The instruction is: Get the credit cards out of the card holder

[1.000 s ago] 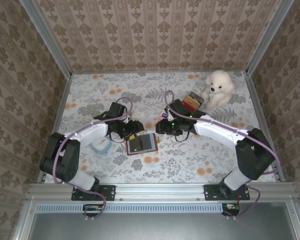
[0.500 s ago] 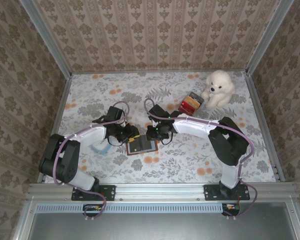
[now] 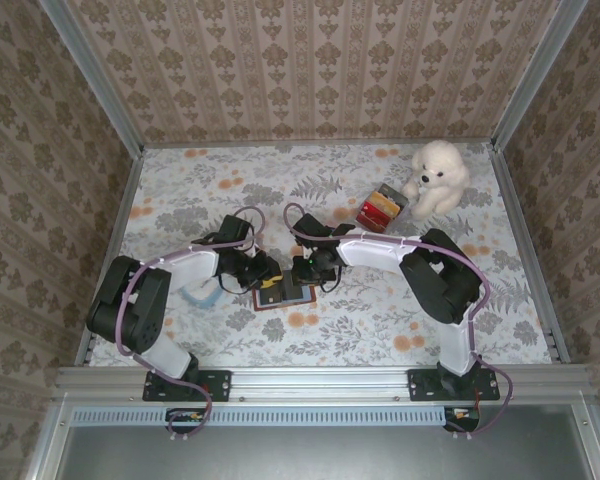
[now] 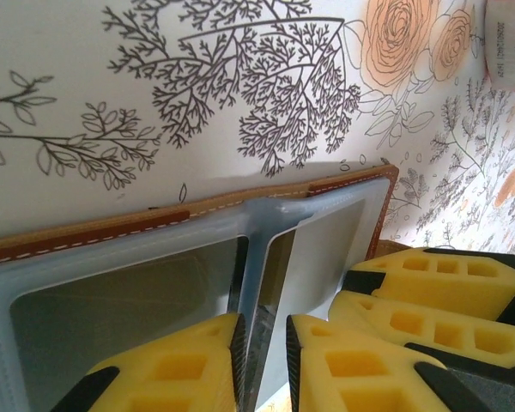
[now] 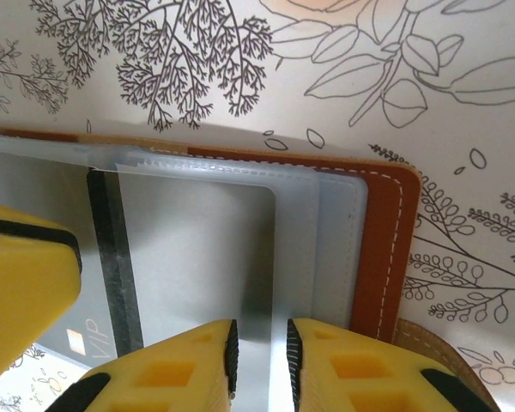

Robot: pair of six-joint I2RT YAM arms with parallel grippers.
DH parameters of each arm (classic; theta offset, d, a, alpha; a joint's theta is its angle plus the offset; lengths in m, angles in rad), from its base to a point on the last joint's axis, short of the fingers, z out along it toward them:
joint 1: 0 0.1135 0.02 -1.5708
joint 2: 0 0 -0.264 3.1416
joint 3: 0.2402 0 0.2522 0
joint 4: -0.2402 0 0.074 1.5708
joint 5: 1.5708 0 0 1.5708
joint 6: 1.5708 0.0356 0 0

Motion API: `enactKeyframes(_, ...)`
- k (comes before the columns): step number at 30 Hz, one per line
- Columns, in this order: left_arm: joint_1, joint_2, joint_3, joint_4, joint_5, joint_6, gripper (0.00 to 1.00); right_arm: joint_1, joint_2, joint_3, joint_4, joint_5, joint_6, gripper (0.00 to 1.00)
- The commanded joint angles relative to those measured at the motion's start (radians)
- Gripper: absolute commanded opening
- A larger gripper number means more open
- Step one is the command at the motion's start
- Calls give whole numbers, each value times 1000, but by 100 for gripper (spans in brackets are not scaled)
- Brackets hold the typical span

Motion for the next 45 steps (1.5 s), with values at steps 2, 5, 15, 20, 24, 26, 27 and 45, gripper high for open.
enactKeyframes(2,-5,20,6,20,23,40,22,4,33,15,-45,16,0,27)
enactKeyframes(5,-4,24,7,24,31,52,21,3,41,10,-45,14,0,26)
enactKeyframes(15,-4,33,20,-14,2,83,23,3,51,0,-45,19,3,26)
enactKeyframes(20,-4,49,32,-7,20,99,23,1,48,-5,-45,18,1,26)
enactKeyframes(24,-38,68,49,-8,35,119,21,2,48,-6,-46,13,1,24)
enactKeyframes(26,-43,78,52,-8,39,122,19,2,45,-5,-47,12,1,24)
enactKeyframes(27,-43,79,53,-3,42,123,18,3,46,-5,-48,12,1,24)
enactKeyframes(45,-18,-7,17,-19,43,157,10,-8,64,-5,-80,48,18,22)
